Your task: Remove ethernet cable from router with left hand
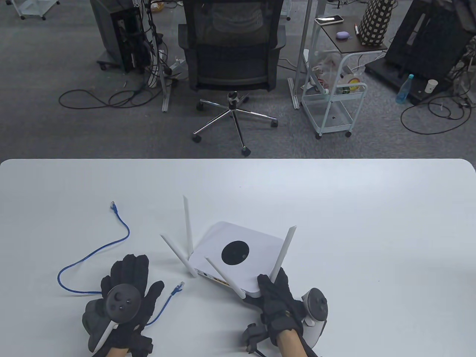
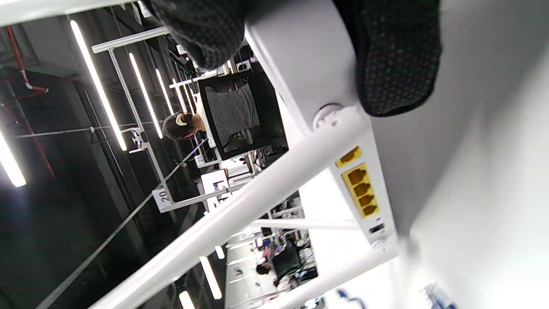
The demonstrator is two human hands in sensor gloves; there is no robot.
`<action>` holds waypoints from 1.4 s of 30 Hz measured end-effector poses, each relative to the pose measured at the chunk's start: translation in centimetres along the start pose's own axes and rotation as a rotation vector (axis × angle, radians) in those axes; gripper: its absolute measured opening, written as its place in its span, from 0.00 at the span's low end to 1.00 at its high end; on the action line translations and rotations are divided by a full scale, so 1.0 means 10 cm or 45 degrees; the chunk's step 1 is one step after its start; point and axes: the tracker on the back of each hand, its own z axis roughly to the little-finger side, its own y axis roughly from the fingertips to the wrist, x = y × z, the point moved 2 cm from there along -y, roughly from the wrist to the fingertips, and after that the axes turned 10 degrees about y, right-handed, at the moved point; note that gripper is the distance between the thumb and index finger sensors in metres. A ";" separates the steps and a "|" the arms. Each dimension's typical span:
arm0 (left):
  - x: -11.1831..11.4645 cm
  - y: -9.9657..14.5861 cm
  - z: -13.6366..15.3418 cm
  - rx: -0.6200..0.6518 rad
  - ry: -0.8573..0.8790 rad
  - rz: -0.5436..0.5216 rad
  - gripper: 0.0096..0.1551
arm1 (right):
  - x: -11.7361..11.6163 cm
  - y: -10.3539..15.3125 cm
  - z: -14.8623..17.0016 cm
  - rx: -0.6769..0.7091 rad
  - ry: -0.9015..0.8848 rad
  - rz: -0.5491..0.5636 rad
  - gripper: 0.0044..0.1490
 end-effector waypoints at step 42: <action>0.13 -0.01 -0.09 0.027 -0.072 0.098 0.46 | 0.63 0.41 -0.99 0.339 1.480 0.467 0.43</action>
